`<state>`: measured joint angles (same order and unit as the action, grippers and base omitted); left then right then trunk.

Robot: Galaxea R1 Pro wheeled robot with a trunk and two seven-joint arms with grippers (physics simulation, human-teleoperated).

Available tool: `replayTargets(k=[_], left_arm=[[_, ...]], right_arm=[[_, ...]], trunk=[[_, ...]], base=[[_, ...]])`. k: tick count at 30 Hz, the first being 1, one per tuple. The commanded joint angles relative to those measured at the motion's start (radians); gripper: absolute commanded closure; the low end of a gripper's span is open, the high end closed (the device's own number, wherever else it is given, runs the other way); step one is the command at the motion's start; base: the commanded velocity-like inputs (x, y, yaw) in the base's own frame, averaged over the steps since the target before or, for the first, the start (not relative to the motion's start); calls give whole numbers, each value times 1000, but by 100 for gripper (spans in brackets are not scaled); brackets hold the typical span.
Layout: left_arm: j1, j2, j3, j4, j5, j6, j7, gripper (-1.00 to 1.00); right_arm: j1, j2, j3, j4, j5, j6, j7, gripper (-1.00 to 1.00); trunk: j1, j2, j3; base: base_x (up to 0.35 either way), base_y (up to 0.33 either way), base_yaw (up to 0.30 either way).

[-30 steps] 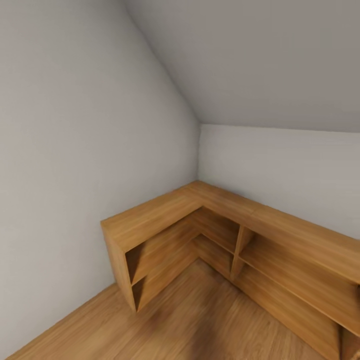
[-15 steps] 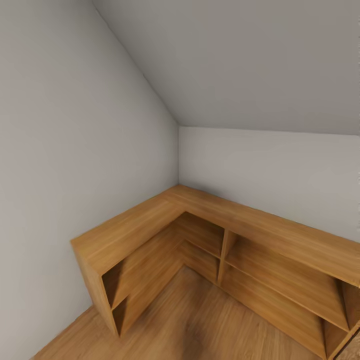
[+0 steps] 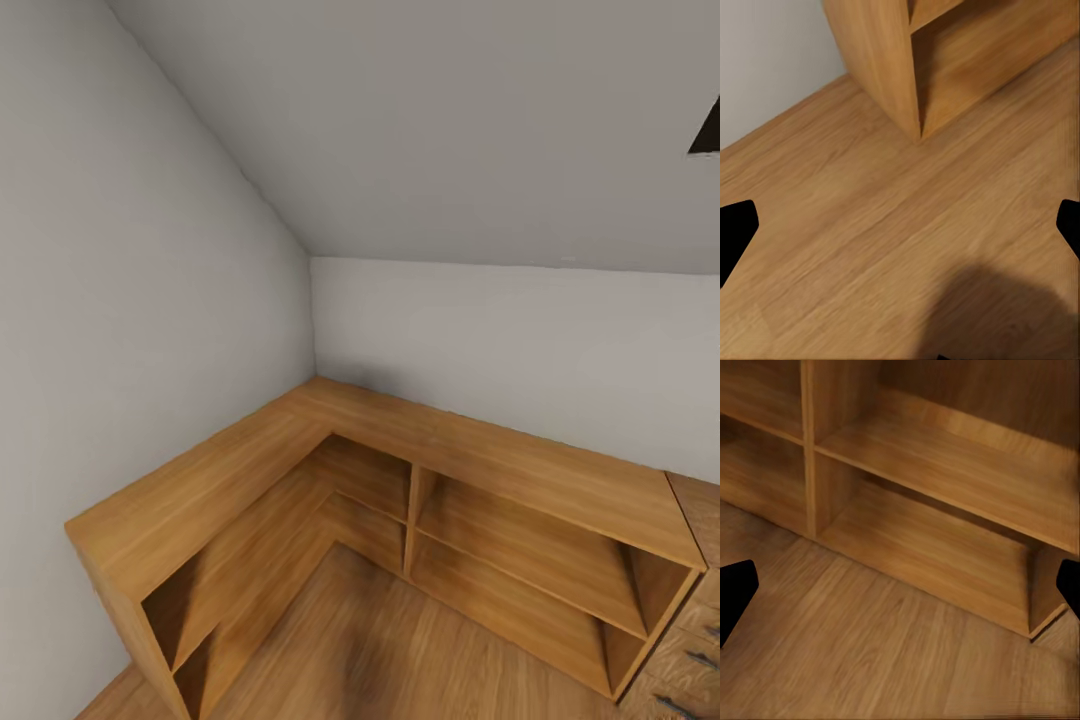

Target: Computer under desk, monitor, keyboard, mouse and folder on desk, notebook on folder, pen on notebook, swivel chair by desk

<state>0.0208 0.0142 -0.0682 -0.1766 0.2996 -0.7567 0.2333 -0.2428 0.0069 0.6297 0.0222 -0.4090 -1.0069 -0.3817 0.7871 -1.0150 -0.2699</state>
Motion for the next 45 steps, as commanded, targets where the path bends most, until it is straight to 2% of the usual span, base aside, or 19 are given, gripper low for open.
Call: replayTargets(k=[1,11,30,45], left_arm=[[1,1,-7,-3,6,-1,5,-100],[1,1,-7,-3,6,-1,4,-100],[1,1,-7,-2,6,-1,4,-100],[1,1,-7,-2,6,-1,4,-100]], right_arm=[[-1,1,8,2,-4,-2,-5,-100],[-1,0,8,2,-4,-2,-5,-100],[-1,0,8,2,-4,-2,-5,-100],[-1,-1,8,2,-4,-2,-5,-100]], trunk=[[0,-1,0],[0,-1,6],[0,-1,19],[0,-1,29]], base=[[12,0,-279],[-25,41,-279],[-14,231,-280],[0,31,-279]])
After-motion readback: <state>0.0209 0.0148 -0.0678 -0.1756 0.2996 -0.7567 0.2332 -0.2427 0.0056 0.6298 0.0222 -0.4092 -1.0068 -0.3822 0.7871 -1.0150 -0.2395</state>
